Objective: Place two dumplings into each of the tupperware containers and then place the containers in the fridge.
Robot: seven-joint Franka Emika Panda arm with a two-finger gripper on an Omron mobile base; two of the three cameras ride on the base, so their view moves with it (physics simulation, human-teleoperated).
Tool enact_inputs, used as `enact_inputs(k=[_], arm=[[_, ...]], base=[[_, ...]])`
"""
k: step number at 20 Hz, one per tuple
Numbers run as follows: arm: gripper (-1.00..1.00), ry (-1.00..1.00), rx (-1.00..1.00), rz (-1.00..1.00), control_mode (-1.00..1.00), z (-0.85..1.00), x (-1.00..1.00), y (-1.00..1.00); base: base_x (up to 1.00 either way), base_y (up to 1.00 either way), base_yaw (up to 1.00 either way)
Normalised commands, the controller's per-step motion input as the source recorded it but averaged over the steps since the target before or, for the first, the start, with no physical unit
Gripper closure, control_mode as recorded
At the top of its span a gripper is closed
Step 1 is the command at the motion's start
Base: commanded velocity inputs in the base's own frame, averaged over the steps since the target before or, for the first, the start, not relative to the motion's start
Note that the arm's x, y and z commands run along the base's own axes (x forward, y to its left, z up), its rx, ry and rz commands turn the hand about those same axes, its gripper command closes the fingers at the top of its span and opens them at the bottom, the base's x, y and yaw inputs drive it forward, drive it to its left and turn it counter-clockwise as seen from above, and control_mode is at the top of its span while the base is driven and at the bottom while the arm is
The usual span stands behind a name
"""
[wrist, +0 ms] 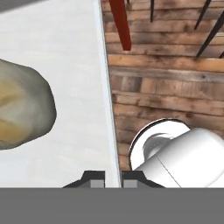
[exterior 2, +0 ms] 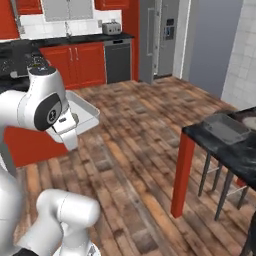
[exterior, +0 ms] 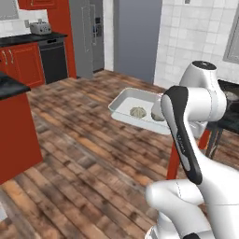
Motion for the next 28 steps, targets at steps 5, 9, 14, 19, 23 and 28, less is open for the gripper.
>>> enact_inputs(k=[5, 9, 14, 19, 23, 28], arm=[[1.00, 0.00, 0.00, 0.00, 1.00, 0.00, 0.00, 0.00], [1.00, 0.00, 0.00, 0.00, 1.00, 0.00, 0.00, 0.00], [1.00, 0.00, 0.00, 0.00, 1.00, 0.00, 0.00, 0.00], [1.00, 0.00, 0.00, 0.00, 1.00, 0.00, 0.00, 0.00], [1.00, 0.00, 0.00, 0.00, 1.00, 0.00, 0.00, 0.00], [1.00, 0.00, 0.00, 0.00, 1.00, 0.00, 0.00, 0.00]], base=[[1.00, 0.00, 0.12], [1.00, 0.00, 0.05], [1.00, 0.00, 0.05], [1.00, 0.00, 0.03], [1.00, 0.00, 0.04], [1.00, -0.05, 0.05]])
